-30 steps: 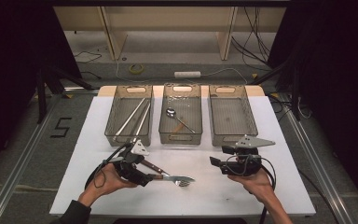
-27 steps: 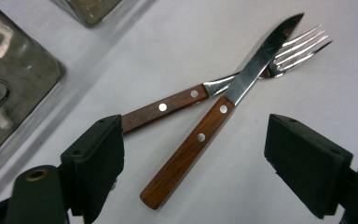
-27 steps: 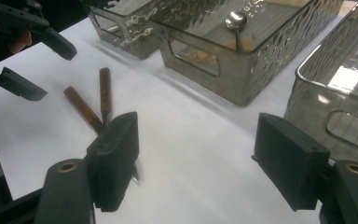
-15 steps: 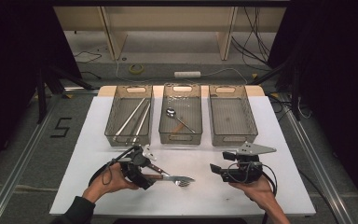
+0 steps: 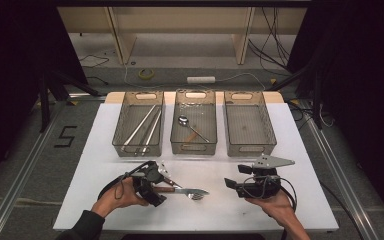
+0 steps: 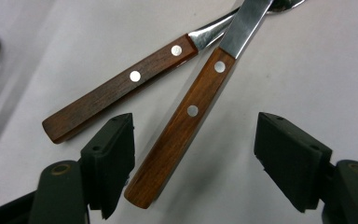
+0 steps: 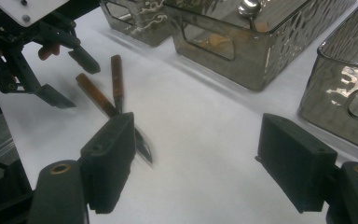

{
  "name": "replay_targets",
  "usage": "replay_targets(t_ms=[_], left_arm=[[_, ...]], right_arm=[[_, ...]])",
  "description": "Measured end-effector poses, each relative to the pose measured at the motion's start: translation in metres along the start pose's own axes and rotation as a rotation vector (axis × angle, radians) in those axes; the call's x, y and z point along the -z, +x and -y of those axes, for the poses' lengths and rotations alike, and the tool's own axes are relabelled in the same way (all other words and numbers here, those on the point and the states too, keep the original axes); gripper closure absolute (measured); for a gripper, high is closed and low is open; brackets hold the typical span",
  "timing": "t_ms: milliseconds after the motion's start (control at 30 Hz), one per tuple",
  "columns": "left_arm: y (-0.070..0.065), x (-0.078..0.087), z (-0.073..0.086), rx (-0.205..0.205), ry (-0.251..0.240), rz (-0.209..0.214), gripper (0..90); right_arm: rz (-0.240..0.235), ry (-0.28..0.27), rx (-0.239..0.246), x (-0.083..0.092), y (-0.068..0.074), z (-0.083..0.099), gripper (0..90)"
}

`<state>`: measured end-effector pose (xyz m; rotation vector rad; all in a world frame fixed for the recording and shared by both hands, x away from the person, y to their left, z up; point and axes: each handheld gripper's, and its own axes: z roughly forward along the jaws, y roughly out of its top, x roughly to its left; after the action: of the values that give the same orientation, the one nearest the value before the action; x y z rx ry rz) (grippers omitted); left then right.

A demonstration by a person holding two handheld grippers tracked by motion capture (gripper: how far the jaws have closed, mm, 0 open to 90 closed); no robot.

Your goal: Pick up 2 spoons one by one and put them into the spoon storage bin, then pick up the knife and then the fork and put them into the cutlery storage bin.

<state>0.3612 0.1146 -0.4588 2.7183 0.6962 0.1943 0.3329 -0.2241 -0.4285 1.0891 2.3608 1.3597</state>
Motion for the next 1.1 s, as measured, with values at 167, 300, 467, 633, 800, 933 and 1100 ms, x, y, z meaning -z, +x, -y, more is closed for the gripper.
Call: replay_targets(t_ms=[167, 300, 467, 633, 800, 933, 1100], left_arm=[[0.000, -0.001, 0.000, -0.003, 0.004, 0.002, 29.6], [0.003, -0.001, -0.002, -0.009, 0.011, 0.006, 32.6], [0.004, -0.002, -0.002, -0.022, 0.021, 0.008, 37.1], [0.002, -0.003, -0.004, -0.052, 0.034, 0.011, 42.9], [0.001, -0.004, -0.005, -0.093, 0.034, 0.009, 47.9], [0.002, -0.008, -0.007, -0.107, 0.048, 0.013, 51.7], [0.002, -0.008, -0.011, -0.143, 0.063, 0.013, 56.4]], right_arm=[[-0.004, 0.002, 0.003, -0.001, 0.000, 0.000, 28.5], [-0.006, 0.004, 0.002, -0.001, 0.000, 0.000, 28.6], [-0.009, 0.008, 0.002, -0.002, 0.000, 0.001, 28.6], [-0.006, 0.018, 0.008, -0.003, 0.001, 0.000, 28.7], [-0.001, 0.020, 0.017, -0.003, 0.003, -0.001, 29.1], [-0.002, 0.021, 0.019, -0.004, 0.002, -0.001, 29.1], [0.002, 0.021, 0.016, -0.003, 0.001, -0.001, 29.6]])
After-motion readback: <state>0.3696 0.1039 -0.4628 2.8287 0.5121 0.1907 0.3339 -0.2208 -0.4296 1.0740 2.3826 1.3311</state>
